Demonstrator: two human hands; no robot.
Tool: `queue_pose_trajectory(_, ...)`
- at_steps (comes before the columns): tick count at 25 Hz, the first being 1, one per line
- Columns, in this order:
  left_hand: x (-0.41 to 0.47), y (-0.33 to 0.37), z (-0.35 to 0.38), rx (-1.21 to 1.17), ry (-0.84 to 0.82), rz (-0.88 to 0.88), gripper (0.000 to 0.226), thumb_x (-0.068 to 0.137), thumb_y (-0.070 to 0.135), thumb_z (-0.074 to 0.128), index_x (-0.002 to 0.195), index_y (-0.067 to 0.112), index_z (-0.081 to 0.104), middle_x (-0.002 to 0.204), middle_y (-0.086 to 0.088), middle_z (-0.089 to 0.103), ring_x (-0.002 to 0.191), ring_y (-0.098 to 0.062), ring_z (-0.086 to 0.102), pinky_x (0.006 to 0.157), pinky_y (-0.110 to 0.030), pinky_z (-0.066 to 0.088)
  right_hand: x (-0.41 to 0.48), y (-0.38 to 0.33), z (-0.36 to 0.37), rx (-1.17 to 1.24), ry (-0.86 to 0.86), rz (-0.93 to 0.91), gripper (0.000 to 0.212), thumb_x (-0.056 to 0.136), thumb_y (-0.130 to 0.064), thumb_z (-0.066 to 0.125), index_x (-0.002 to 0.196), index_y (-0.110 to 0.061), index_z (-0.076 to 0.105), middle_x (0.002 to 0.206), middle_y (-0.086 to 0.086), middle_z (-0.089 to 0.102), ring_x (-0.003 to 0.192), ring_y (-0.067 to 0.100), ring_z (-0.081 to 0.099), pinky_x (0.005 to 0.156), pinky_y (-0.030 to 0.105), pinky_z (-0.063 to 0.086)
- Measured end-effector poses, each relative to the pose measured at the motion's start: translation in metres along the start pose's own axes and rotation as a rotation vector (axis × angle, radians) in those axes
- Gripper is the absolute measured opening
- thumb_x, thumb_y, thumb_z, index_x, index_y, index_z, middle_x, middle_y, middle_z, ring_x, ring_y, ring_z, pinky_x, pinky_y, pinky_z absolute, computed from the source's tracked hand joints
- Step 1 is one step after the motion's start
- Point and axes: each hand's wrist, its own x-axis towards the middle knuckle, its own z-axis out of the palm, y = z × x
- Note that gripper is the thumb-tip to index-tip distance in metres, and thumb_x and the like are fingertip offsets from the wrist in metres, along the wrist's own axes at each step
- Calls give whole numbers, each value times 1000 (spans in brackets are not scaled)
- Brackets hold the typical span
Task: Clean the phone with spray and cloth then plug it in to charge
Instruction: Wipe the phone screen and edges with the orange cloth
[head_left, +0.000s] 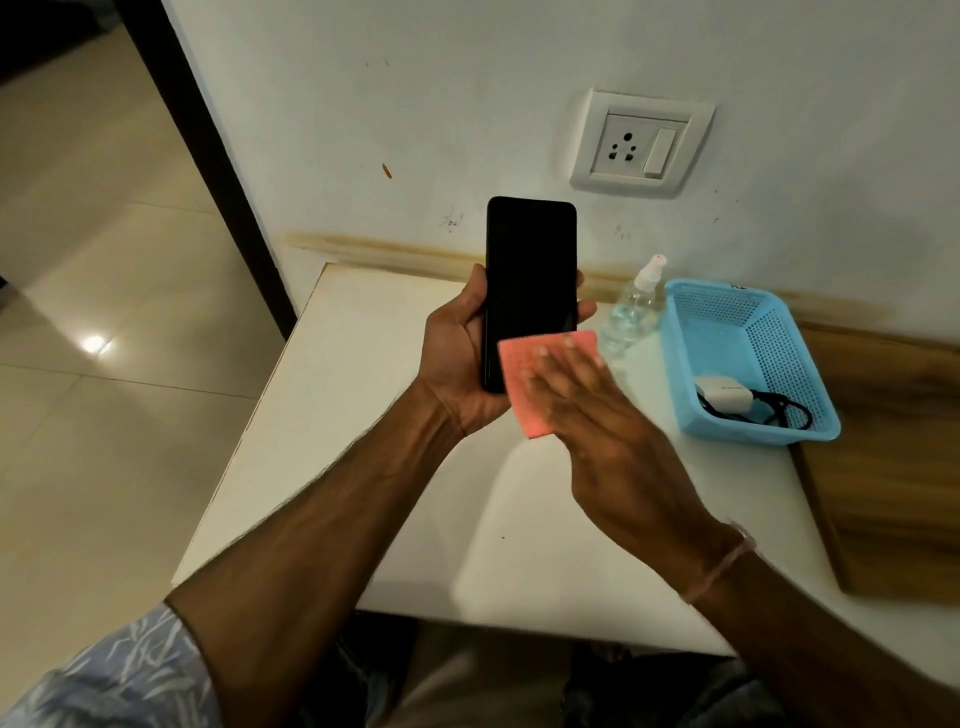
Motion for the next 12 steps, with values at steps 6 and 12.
queue_pose_trajectory(6, 1, -9, 4, -39, 28, -12, 68, 105, 52, 32, 156, 7, 34, 157, -18, 38, 139, -34, 43, 123, -46, 26, 61, -7, -3, 61, 56, 228, 54, 95, -2, 48, 146, -5, 34, 157, 10, 24, 149, 24, 11, 119, 47, 22)
queue_pose_trajectory(12, -2, -3, 2, -11, -29, 12, 75, 106, 55, 19, 157, 0, 23, 153, -17, 32, 127, -33, 45, 120, -53, 22, -7, -14, 6, -9, -68, -51, 66, 83, 13, 57, 145, -5, 38, 154, 10, 32, 147, 25, 20, 119, 44, 24)
